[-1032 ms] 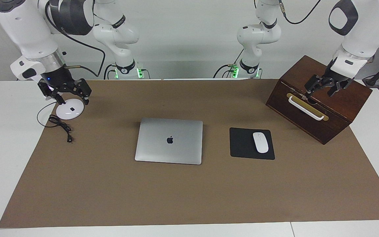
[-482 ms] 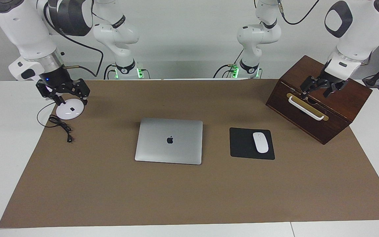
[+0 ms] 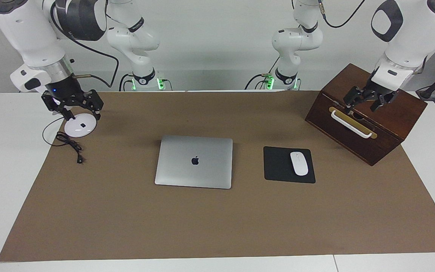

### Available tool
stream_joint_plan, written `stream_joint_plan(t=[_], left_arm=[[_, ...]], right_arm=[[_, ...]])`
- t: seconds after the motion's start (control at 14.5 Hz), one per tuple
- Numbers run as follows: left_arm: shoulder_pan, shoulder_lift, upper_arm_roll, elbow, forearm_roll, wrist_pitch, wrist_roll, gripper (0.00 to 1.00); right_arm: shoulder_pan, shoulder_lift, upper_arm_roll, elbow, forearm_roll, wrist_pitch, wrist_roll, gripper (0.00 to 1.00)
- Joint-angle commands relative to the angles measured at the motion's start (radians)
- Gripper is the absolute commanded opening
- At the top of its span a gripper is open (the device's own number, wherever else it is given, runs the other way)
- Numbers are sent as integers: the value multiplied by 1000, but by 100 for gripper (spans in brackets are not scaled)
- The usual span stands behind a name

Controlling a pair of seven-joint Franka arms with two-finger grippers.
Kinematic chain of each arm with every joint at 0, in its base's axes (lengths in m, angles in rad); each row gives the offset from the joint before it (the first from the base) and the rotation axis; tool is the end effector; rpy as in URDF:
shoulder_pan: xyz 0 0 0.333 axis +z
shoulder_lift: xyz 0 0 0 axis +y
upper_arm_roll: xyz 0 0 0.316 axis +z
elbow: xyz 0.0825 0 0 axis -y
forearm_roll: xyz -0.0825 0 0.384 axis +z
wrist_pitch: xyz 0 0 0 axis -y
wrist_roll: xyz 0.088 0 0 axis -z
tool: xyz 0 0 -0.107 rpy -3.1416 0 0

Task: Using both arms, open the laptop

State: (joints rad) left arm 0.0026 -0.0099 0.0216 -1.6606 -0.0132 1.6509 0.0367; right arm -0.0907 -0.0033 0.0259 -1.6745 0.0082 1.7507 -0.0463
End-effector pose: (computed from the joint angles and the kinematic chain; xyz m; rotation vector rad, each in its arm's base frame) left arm 0.5566 0.0122 0.5944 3.1282 -0.0179 0.0009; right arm 0.5669 -0.0360 0.5932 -3.1353 0.0308 -0.1252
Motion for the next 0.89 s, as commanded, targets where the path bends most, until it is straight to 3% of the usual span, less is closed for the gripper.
stream_joint_plan(t=[0.0,0.34,0.41,0.55,0.62,0.83], left_arm=[[-7,-25,4,-28,22,21,-17,100],[-6,-27,6,-34,21,33,-20,100],[-6,-27,6,-34,21,33,-23,77],[-6,-25,6,-33,21,38,-21,13],[-6,-25,6,-34,21,47,-21,0],[-6,-25,8,-30,21,50,-21,0]], right_arm=[[-14,-26,3,-36,-10,32,-24,100],[-49,-52,5,-120,-11,127,-84,100],[-60,-66,5,-152,-11,162,-111,100],[-82,-70,5,-182,-11,199,-161,100],[-101,-70,5,-194,-11,222,-193,100],[-164,-87,5,-310,-1,405,-347,100]])
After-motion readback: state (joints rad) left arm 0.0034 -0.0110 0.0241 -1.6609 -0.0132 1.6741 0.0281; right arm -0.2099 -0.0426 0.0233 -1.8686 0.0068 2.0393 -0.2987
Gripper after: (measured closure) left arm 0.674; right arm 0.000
